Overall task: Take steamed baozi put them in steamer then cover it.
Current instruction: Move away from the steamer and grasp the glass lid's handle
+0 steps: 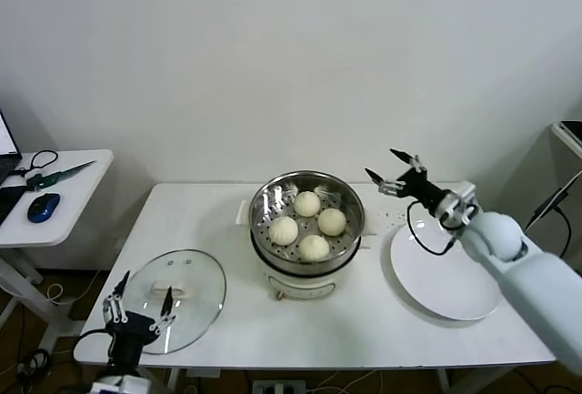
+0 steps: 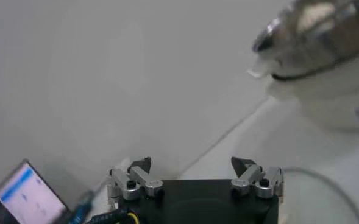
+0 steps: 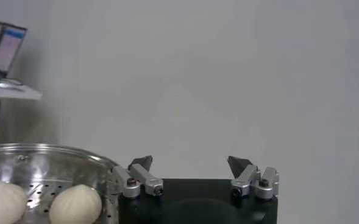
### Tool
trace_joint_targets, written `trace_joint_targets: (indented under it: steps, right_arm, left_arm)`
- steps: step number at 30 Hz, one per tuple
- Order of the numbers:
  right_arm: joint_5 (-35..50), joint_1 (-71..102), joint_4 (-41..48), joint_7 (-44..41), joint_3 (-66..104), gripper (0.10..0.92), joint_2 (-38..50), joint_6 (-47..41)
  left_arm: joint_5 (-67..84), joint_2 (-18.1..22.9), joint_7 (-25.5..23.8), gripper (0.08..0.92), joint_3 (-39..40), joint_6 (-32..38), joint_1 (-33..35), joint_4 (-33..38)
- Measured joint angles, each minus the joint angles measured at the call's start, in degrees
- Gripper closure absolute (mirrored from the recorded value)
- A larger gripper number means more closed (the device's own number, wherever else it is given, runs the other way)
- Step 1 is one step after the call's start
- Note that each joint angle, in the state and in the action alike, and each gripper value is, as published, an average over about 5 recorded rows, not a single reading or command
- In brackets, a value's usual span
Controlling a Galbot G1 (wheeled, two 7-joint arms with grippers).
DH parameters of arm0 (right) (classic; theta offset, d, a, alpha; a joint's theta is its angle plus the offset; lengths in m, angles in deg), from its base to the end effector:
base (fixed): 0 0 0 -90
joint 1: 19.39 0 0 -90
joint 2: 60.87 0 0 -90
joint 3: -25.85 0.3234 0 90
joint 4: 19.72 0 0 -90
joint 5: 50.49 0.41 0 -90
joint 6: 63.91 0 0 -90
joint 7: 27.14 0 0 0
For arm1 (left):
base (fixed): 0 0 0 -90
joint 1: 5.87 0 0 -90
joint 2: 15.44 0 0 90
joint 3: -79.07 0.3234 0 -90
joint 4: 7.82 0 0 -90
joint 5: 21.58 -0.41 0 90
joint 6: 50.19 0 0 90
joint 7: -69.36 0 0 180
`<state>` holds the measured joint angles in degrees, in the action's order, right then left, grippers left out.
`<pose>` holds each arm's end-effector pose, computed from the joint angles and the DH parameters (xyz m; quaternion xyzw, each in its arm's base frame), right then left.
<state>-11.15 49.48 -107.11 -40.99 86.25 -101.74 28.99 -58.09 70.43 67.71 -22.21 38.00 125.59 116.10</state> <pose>0.4680 -0.1263 -0.2231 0.2688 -0.9564 0.1142 0.0031 0.1907 0.0732 -0.2880 0.0267 -0.9141 -0.3930 0.0963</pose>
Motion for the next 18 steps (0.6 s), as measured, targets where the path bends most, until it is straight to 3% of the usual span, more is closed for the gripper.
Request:
trace_joint_targets:
  steps: [10, 18]
  right_arm:
    - [-3.69, 17.18, -3.46, 1.01, 17.05, 0.203, -6.68, -1.66]
    - [-6.11, 26.37, -3.98, 0.94, 25.07, 0.203, -10.42, -1.95]
  left_arm:
    - [-27.45, -1.01, 1.41, 0.177, -0.4, 1.33, -1.2, -3.62]
    - [-40.6, -1.66, 4.0, 0.177, 0.29, 2.46, -5.0, -10.16]
